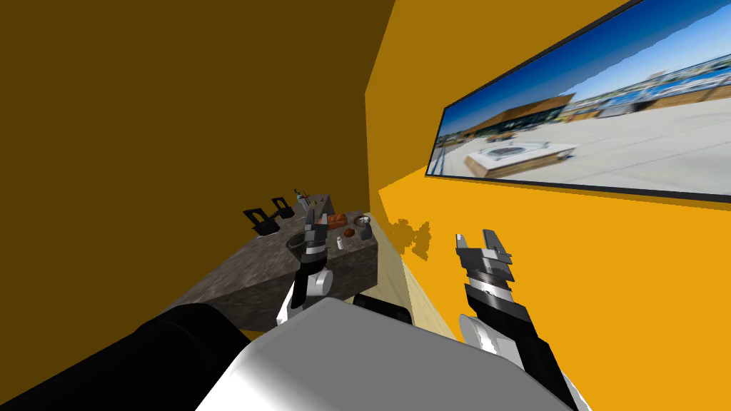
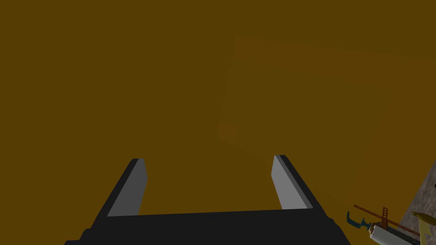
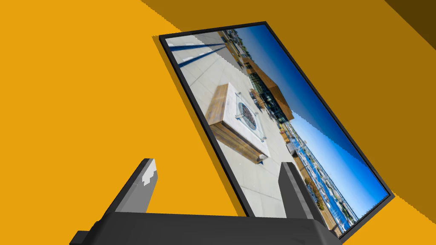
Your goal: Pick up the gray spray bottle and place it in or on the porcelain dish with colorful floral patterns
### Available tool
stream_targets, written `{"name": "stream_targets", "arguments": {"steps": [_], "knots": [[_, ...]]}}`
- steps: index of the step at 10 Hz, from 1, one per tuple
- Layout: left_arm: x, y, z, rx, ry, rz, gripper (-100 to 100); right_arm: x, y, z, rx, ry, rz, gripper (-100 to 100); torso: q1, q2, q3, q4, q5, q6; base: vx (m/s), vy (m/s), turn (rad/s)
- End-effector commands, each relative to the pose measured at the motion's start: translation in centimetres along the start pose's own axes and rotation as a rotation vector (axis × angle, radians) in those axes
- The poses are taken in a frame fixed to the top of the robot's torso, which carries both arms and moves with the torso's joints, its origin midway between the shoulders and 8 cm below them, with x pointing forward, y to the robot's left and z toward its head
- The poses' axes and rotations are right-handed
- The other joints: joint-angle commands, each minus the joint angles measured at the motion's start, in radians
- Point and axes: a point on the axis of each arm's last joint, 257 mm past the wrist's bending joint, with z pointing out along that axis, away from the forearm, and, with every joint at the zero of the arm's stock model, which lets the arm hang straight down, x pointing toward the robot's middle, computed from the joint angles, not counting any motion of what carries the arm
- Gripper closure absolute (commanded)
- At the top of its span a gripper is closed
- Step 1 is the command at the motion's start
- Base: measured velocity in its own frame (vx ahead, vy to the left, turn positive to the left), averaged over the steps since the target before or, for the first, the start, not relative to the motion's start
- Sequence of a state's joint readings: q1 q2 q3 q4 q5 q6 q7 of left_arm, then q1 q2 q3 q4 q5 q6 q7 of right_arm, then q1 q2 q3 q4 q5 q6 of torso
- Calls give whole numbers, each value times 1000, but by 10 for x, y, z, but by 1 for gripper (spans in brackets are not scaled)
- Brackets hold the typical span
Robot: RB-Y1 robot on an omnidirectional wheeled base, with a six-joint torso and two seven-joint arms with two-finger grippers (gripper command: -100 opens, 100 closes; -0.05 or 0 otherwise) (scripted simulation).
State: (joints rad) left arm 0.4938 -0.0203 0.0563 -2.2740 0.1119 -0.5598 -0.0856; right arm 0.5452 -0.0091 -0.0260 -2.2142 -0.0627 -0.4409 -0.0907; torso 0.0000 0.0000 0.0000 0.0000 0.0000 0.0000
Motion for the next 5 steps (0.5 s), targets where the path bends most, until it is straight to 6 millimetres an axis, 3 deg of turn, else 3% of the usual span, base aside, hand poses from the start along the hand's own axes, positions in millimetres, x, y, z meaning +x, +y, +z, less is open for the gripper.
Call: {"name": "stream_targets", "arguments": {"steps": [1, 5], "knots": [[2, 7, -3, -18, 43, 35, -100, 0, 0, 0, 0, 0, 0, 0, 0, 0, 0, 0, 0, 0, 6, 1, -23], [4, 31, -17, -75, 148, 136, -100, 0, 0, 0, 0, 0, 0, 0, 1, -1, -1, 0, 0, 0, 16, 3, -30]]}}
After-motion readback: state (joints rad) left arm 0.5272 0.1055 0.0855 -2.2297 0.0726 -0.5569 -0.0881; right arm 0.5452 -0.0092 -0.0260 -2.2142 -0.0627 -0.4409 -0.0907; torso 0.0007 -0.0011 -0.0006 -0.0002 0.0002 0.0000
